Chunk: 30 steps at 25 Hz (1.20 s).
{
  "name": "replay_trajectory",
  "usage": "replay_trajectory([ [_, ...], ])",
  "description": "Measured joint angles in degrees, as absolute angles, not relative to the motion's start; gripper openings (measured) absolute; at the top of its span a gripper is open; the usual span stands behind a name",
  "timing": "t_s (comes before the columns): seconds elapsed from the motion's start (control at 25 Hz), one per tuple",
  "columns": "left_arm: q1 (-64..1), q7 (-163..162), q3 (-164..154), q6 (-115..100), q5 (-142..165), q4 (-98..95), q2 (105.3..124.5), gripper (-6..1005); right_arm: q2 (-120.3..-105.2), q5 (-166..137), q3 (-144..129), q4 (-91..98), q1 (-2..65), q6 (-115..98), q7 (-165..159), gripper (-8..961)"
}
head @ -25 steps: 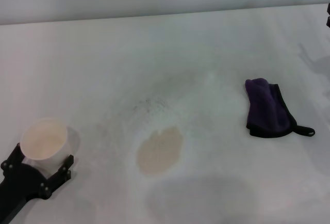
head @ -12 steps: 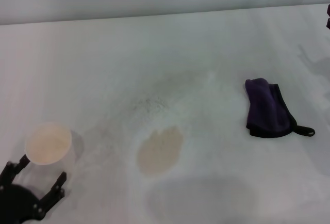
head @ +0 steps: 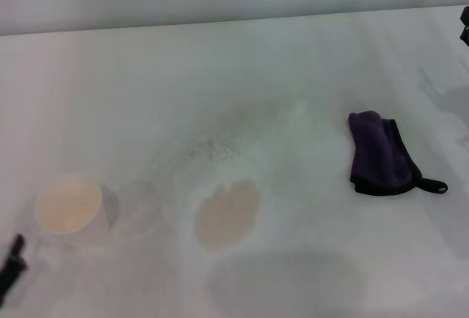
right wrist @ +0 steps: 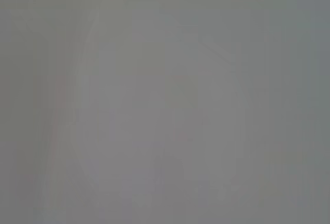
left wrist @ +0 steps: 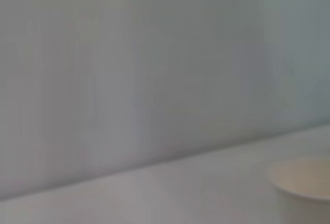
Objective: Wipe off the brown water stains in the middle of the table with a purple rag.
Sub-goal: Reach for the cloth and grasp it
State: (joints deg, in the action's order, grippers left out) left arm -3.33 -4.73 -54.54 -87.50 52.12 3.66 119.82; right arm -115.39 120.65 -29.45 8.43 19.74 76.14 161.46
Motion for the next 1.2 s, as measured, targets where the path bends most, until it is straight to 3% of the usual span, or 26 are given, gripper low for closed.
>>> replay_trajectory([
  [0.28,-4.1,-6.8,-54.3,-92.0,38.8,2.7,119.23,891,-115.07,118.6,-31.1,12.0,20.9,73.9,132.7,868],
  [0.56,-5.8,-10.2,-54.3,-92.1,31.3,-1.2,118.89,892,-114.74,106.7,-41.5,31.8,20.4,64.2,96.2,839],
  [1.2,-7.5,-11.6,-54.2,-91.8,27.2,-7.5,118.42,891,-115.12,38.6,-64.9,84.3,22.5,70.1,26.9,807],
])
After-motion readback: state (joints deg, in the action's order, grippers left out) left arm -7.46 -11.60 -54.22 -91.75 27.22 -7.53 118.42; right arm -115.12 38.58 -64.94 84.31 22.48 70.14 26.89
